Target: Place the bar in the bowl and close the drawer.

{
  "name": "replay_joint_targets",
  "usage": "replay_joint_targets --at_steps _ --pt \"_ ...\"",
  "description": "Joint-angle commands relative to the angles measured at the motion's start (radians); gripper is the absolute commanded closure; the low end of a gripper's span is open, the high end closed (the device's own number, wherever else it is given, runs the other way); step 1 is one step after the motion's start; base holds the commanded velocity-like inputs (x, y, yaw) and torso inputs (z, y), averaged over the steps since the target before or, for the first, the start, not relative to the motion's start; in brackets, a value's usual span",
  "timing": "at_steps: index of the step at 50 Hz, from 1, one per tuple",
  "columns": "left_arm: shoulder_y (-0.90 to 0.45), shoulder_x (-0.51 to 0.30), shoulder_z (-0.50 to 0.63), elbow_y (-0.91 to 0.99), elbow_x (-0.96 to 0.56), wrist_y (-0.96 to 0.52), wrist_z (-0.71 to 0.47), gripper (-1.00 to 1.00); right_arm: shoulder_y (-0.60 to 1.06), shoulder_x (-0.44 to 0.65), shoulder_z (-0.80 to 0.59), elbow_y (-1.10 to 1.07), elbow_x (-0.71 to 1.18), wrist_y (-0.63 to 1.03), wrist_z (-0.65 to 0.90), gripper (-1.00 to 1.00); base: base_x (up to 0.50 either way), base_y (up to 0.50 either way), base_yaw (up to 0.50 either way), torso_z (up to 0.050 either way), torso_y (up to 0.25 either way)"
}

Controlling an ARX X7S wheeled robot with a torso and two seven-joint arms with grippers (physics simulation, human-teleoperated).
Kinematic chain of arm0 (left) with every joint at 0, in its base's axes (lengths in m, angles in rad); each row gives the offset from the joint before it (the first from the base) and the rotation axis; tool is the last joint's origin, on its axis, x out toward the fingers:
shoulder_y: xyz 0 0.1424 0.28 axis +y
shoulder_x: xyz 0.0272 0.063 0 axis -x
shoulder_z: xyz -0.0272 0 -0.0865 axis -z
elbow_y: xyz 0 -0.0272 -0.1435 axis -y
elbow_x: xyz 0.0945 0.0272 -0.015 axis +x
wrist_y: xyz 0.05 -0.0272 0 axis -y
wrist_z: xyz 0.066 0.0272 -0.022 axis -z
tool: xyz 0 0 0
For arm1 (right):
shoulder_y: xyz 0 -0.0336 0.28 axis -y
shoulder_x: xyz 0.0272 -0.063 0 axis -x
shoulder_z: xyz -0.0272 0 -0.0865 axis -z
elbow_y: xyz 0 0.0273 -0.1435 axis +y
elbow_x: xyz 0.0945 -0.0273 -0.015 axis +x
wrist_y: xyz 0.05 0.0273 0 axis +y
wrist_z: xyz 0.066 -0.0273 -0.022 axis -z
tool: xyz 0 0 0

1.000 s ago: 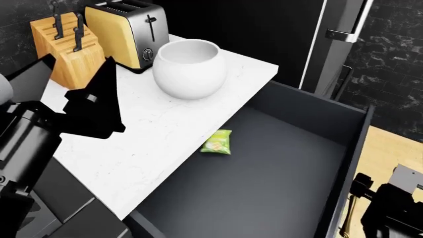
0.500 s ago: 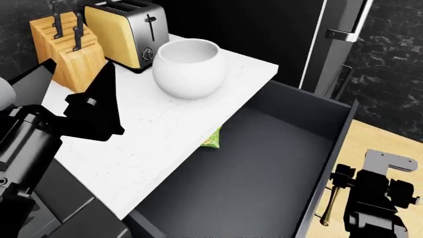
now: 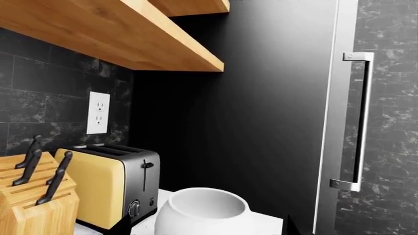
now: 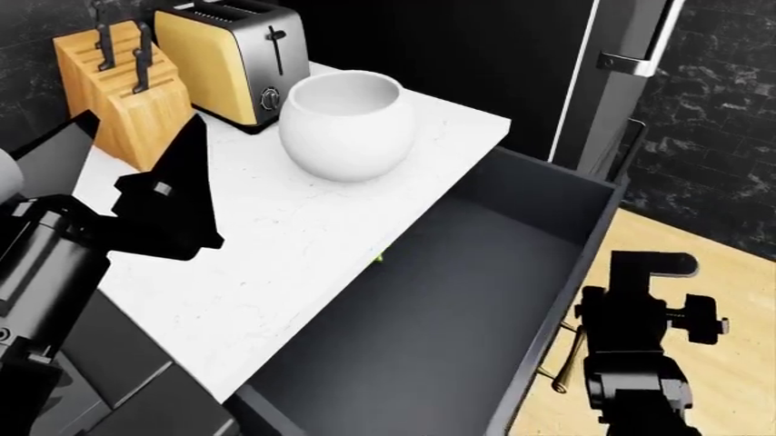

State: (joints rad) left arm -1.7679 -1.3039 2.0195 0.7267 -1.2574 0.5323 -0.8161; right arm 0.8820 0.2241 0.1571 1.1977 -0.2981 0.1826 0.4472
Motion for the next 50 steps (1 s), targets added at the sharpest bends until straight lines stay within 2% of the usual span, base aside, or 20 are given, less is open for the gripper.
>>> replay_joint_targets --at_steps 1,10,13,25,35,38,40,43,50 --pt "0.002 -0.003 -0.006 0.000 -0.003 -0.003 0.004 -1.00 0.004 -0.183 -0.104 0.111 0.290 -0.043 -0.253 -1.00 0.02 0.01 0.01 0.010 0.000" --pt "0.008 -0.003 -0.009 -0.004 -0.002 -0.004 0.007 -1.00 0.001 -0.217 -0.144 0.111 0.296 -0.042 -0.272 -1.00 0.01 0.03 0.01 0.004 0.000" --pt "0.012 -0.005 -0.009 -0.005 -0.001 -0.002 0.007 -1.00 0.003 -0.223 -0.196 0.111 0.337 -0.042 -0.271 -1.00 0.00 0.03 0.02 0.007 0.000" --pt "0.024 -0.008 -0.011 -0.010 0.001 0.003 0.010 -1.00 0.020 -0.224 -0.719 0.111 0.826 -0.068 -0.213 -1.00 0.00 0.00 0.00 0.000 0.000" --pt "0.037 -0.012 -0.011 -0.016 0.004 0.011 0.016 -1.00 0.047 -0.224 -1.253 0.110 1.317 -0.139 -0.168 -1.00 0.00 0.00 0.00 0.000 0.000" --pt "0.042 -0.014 -0.011 -0.018 0.005 0.014 0.017 -1.00 0.051 -0.224 -1.354 0.110 1.414 -0.156 -0.162 -1.00 0.00 0.00 0.00 0.000 0.000" --pt "0.043 -0.014 -0.011 -0.018 0.006 0.015 0.017 -1.00 0.053 -0.224 -1.376 0.111 1.437 -0.159 -0.159 -1.00 0.00 0.00 0.00 0.000 0.000" --pt "0.045 -0.013 -0.013 -0.020 0.005 0.015 0.016 -1.00 0.053 -0.224 -1.333 0.111 1.405 -0.152 -0.158 -1.00 0.00 0.00 0.00 0.000 0.000" --pt "0.050 -0.011 -0.015 -0.022 0.005 0.015 0.016 -1.00 0.049 -0.224 -1.057 0.111 1.165 -0.115 -0.182 -1.00 0.00 0.00 0.00 0.000 0.000"
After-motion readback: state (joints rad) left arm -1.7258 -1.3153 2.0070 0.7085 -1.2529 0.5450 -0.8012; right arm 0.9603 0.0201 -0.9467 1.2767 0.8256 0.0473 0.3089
